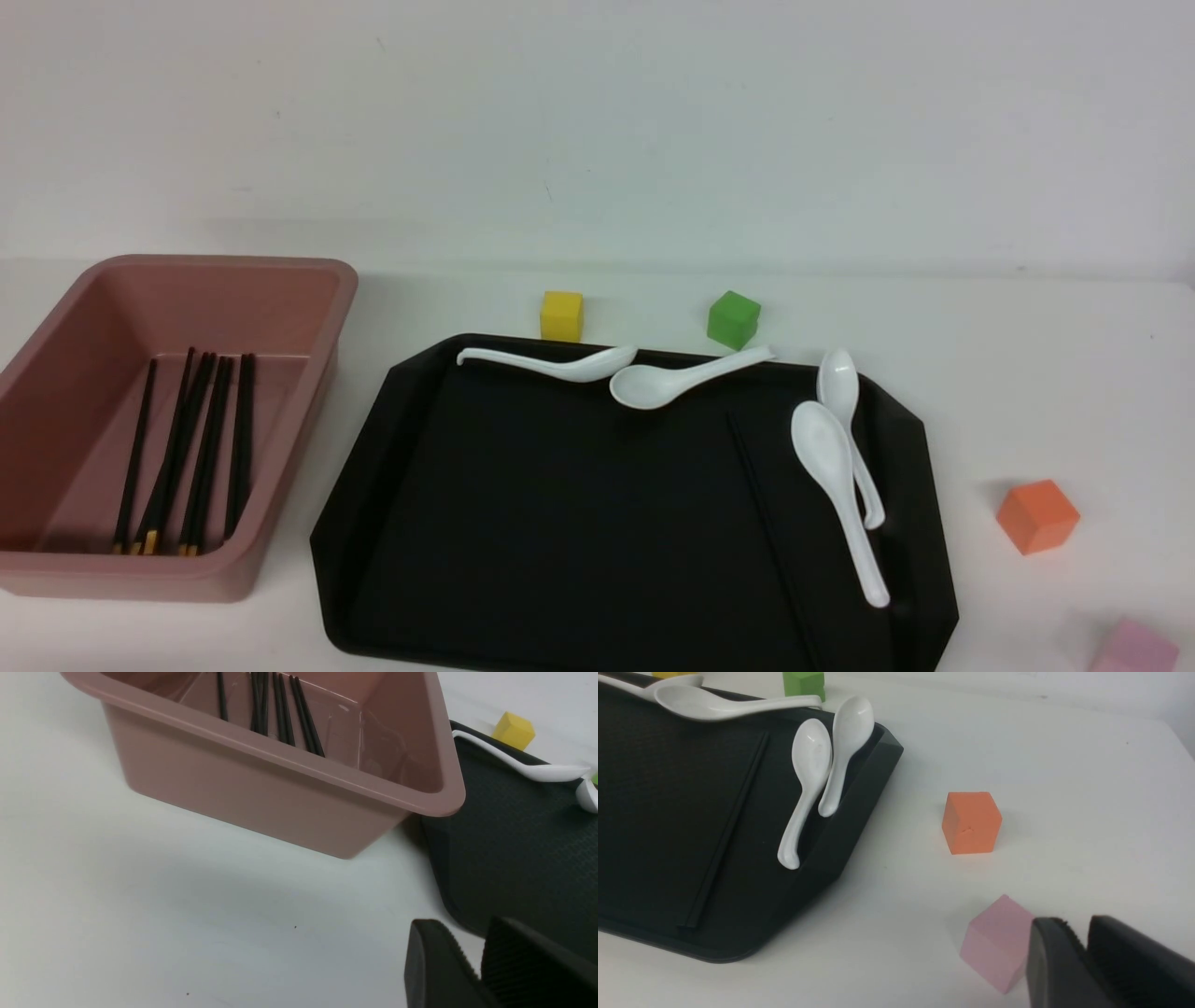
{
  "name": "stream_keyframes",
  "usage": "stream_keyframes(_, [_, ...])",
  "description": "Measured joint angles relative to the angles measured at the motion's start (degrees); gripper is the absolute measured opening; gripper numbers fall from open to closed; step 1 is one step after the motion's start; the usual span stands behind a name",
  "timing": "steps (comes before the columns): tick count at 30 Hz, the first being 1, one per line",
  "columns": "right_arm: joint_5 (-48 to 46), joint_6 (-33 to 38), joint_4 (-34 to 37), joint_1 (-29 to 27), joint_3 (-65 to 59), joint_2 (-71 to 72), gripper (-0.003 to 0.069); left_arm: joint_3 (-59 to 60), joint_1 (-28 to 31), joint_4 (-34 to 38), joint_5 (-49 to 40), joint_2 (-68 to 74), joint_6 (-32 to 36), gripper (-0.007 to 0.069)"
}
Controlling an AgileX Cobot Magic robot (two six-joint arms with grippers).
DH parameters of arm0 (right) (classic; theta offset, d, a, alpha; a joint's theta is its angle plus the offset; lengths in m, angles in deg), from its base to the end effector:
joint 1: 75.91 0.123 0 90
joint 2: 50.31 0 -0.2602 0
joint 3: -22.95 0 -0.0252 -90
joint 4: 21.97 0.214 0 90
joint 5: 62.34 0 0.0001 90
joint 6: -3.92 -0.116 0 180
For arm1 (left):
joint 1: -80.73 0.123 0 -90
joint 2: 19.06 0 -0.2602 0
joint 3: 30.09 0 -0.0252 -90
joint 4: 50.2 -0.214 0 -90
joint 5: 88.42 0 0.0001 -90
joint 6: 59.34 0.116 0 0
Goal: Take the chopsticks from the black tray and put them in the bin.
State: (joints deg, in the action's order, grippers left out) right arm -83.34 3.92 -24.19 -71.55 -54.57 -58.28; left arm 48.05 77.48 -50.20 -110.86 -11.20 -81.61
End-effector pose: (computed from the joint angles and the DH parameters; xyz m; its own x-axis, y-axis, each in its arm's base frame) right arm 0.0648 0.0033 0.1680 -0.2803 -0.0576 -0.9582 -0.0729 0.9966 -0.0386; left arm 0.0639 -0.0036 0.1619 -0.3137 -0.3618 -0.8779 -0.0672 0.9307 -0.3595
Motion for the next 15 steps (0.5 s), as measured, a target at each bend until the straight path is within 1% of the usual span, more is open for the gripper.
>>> stream_keyframes(15, [0.0, 0.0, 0.0, 0.0, 0.0, 0.0, 0.0153, 0.0, 0.0, 0.0, 0.0, 0.0, 0.0, 0.0176])
